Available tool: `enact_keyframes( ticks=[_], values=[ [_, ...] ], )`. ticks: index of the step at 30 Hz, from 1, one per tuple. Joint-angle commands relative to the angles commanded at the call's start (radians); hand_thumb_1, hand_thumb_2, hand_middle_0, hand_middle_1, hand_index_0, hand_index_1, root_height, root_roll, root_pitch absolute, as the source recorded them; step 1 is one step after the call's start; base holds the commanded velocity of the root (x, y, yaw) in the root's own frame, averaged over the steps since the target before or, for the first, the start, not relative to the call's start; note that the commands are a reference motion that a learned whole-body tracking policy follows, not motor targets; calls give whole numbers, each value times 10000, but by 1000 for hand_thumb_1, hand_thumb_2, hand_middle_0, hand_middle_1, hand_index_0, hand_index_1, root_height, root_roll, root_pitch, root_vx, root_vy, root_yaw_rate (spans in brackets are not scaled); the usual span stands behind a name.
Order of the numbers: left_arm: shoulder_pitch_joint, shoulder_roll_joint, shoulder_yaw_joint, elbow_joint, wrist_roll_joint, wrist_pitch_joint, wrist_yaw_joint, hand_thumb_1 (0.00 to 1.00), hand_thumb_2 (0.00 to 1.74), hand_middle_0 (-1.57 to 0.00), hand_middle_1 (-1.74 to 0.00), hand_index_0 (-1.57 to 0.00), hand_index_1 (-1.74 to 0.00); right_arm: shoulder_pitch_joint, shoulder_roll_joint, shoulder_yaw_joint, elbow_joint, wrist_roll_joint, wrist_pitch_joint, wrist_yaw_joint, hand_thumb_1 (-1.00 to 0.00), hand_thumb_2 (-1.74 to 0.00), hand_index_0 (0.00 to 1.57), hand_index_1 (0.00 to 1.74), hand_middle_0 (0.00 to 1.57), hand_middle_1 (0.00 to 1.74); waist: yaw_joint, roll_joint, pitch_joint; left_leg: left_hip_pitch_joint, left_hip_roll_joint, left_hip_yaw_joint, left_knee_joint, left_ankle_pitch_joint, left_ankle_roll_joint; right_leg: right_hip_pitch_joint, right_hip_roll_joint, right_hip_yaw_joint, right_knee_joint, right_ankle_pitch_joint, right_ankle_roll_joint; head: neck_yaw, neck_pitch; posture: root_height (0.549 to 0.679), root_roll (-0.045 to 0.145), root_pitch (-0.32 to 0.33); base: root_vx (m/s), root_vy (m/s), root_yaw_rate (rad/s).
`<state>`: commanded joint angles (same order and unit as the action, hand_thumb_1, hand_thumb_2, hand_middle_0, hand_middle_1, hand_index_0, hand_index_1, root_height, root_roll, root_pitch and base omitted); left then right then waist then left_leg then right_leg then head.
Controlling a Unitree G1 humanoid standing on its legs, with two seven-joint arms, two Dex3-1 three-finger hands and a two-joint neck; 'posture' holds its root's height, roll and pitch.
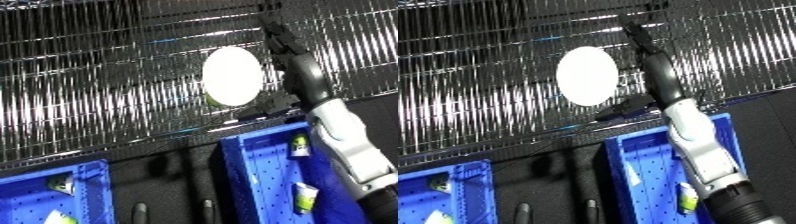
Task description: Pick up the object and place it into the box
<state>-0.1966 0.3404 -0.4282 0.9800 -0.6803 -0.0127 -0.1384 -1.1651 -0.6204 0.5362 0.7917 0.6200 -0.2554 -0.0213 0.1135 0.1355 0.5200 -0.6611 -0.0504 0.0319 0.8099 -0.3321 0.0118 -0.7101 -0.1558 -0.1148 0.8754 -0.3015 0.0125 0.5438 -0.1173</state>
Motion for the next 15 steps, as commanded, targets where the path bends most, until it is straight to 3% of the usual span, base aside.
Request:
enact_keyframes(
  ticks=[15],
  values=[
    [108,-125,-127,-253,0,19,70,0,0,0,0,0,0,-164,421,52,-281,203,135,159,-750,-1305,1178,1305,1178,1305,85,94,0,50,-25,-25,-96,62,4,28,-26,-22,-14,-20,-35,219,42,619,75,145,3,-4,13]
  ],
)
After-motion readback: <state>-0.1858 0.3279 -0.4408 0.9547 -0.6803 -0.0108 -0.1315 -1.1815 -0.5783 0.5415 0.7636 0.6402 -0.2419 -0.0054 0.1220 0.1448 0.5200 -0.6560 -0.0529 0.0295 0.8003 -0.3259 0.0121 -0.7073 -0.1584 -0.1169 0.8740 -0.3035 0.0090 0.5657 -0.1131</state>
